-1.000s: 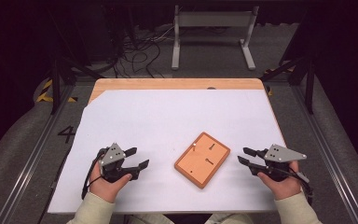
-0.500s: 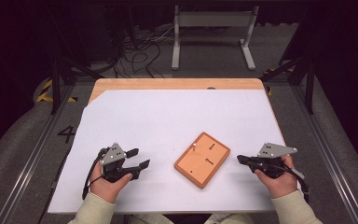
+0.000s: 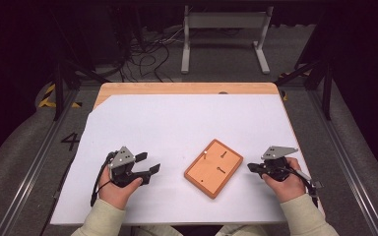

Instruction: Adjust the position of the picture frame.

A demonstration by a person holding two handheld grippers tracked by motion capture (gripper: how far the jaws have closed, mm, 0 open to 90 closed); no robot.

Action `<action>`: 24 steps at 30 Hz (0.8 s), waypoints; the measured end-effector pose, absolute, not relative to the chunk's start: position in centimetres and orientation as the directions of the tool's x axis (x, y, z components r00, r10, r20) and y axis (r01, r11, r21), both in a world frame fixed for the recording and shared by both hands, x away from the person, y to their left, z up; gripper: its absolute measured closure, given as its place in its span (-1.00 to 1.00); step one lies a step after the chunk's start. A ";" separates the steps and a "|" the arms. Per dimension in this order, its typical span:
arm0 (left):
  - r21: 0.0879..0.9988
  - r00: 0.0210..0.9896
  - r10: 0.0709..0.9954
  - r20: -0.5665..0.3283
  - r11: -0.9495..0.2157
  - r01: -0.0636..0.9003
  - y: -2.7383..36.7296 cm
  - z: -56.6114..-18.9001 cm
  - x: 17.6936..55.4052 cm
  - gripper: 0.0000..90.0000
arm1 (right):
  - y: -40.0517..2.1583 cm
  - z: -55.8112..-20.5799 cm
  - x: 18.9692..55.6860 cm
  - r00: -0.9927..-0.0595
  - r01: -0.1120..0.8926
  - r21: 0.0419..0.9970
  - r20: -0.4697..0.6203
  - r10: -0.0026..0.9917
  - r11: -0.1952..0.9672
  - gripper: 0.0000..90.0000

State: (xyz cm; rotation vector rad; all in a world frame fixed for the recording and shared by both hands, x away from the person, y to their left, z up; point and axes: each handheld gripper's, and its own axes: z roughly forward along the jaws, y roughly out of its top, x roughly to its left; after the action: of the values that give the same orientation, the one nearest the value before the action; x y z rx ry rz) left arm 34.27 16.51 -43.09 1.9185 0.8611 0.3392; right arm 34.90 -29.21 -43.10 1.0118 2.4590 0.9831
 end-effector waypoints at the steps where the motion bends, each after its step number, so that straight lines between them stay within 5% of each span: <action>1: 0.863 0.712 0.692 -0.120 -0.282 0.419 16.4 -43.0 34.5 -0.24 | -29.1 -43.2 35.0 -0.704 0.504 0.691 -0.020 0.710 0.519 1.00; 24: 0.860 0.714 0.691 -0.110 -0.295 0.417 15.9 -43.4 35.1 -0.05 | -26.7 -44.2 37.2 -0.682 0.539 0.627 -0.067 0.728 0.562 1.00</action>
State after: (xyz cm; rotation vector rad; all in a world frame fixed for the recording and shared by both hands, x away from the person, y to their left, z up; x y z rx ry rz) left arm 35.09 15.92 -43.41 1.9322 0.8540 0.3485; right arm 37.18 -26.71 -44.16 1.0402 2.4804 0.8372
